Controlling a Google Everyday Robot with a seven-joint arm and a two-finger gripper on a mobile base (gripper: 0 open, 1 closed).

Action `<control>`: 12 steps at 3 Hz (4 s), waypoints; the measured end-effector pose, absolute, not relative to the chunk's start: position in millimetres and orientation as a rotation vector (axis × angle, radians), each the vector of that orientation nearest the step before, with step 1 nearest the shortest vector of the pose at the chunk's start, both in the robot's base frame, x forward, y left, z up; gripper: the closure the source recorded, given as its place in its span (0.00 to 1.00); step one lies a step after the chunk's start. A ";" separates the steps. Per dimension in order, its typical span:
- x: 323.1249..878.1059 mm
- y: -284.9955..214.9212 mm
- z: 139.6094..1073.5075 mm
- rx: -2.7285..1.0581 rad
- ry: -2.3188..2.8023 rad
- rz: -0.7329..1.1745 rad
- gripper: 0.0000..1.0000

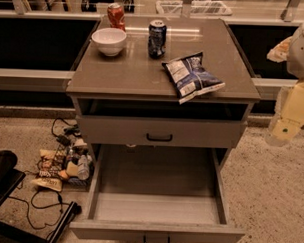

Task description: Close middle drawer

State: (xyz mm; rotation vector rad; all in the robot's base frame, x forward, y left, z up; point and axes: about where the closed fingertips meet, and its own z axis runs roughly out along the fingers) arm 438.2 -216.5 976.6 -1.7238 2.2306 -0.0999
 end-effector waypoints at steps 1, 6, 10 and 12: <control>438.1 -216.6 976.5 -1.724 2.231 -0.100 0.00; 336.1 -276.9 729.5 -1.574 2.382 0.051 0.42; 295.2 -265.2 616.8 -1.493 2.475 0.145 1.00; 252.0 -217.8 483.1 -1.506 2.427 0.478 1.00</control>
Offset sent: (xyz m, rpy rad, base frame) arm -0.0373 -0.0306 -0.0610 0.0954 0.0398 -0.0845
